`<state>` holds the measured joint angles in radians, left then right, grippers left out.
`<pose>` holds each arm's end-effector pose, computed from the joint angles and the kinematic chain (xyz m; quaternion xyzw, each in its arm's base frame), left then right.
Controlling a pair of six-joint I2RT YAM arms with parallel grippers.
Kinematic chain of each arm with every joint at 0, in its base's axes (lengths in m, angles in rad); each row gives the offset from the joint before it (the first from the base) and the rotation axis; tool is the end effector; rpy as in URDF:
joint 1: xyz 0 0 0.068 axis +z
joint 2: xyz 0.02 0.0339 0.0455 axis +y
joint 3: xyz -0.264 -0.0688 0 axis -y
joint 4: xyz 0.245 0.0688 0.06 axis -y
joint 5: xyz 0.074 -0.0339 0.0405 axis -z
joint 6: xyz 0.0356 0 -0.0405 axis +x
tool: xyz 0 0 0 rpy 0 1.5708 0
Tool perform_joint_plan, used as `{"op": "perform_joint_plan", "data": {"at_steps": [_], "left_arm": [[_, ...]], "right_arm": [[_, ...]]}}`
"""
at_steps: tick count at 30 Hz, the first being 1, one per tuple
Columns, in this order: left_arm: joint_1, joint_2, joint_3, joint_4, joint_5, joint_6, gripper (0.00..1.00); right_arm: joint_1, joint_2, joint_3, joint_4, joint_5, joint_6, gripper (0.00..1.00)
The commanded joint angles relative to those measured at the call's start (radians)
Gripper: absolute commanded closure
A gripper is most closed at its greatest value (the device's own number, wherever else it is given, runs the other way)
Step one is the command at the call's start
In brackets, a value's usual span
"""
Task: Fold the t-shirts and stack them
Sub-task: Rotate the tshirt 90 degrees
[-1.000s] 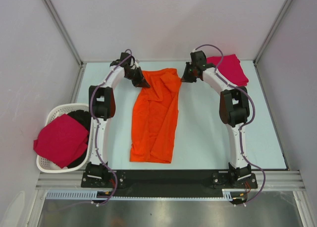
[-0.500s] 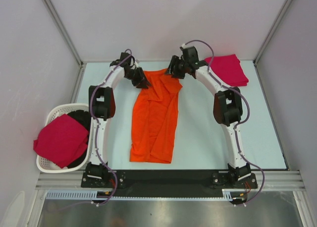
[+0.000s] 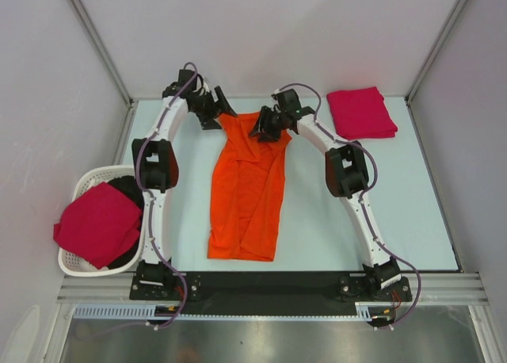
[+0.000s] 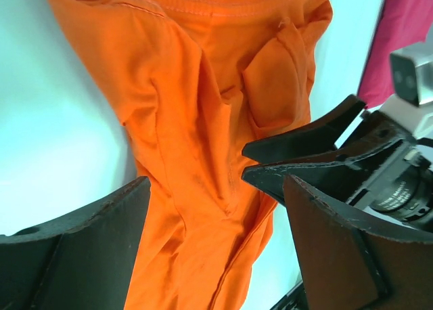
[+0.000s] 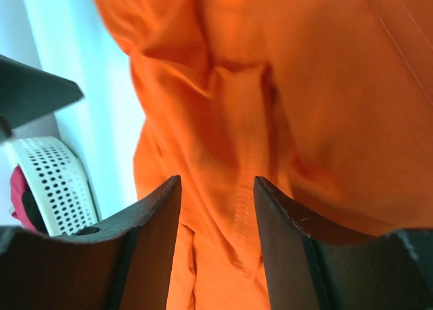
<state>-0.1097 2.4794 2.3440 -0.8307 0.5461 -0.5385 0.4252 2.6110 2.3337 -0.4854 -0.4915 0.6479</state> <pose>0.5332 -0.0773 0.2163 -0.1171 0.9153 -0.3353 0.1898 0.5177 0.2529 0.1649 0.0040 0.8970 0.3872 0.2134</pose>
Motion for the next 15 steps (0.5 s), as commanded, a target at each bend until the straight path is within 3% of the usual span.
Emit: {"op": "perform_joint_plan", "data": {"at_steps": [1,15], "left_arm": [[0.004,-0.06,0.018,0.002,0.005,0.018,0.14],[-0.042,-0.057,-0.025,0.024,0.061,0.011,0.18]], "right_arm": [[-0.003,-0.02,-0.028,-0.007,-0.027,0.004,0.48],[0.015,0.027,0.009,-0.008,0.027,-0.03,0.52]]}}
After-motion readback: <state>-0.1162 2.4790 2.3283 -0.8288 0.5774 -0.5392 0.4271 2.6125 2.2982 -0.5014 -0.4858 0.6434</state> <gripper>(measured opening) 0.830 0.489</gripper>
